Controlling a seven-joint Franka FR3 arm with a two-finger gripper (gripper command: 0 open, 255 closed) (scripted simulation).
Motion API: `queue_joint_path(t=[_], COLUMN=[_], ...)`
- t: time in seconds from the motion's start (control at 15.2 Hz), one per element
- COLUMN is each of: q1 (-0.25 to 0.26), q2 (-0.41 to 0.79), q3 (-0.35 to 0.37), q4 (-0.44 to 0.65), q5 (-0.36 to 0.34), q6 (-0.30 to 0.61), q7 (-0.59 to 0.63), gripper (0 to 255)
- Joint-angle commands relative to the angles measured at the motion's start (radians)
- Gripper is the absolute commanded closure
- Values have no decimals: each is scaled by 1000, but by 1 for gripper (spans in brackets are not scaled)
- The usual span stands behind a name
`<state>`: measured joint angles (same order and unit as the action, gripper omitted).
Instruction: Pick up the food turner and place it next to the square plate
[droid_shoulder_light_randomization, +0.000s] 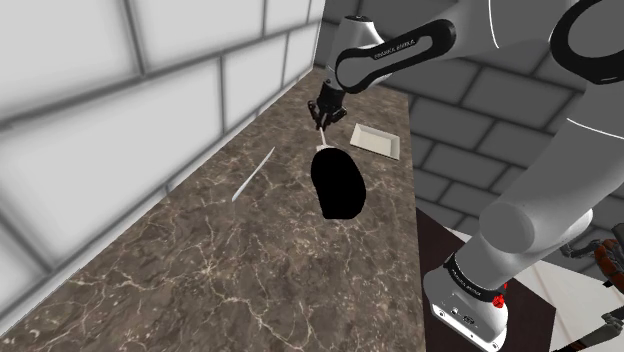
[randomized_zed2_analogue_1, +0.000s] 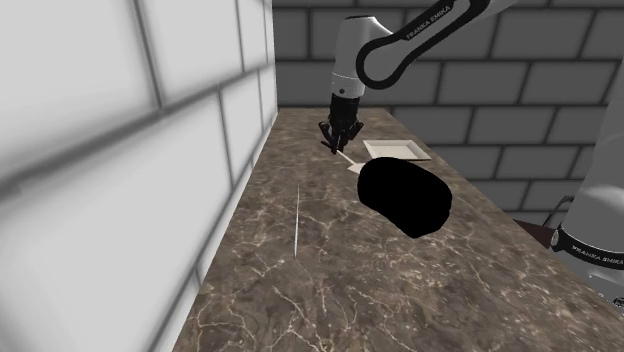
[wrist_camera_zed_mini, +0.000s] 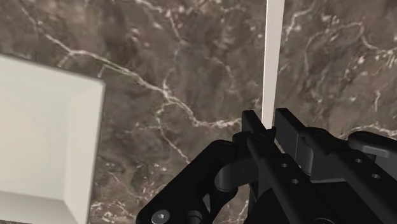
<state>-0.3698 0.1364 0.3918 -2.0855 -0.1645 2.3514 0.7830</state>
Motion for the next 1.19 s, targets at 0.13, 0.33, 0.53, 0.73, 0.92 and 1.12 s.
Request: queue_joint_path(t=[0.13,0.33,0.53,0.73,0.92,1.12], q1=[5,8,8,8,8,8], q2=[34,49,49,49,49,49], q3=[-5,-8,-8,-8,-8,-8], q4=[-19,-27,-27,-27,-27,-27], q5=[-26,-38,-38,-38,-38,-38], q6=[49,71,71,71,71,71], q7=[22,31,31,31,31,31], gripper=[255,255,255,255,0,0])
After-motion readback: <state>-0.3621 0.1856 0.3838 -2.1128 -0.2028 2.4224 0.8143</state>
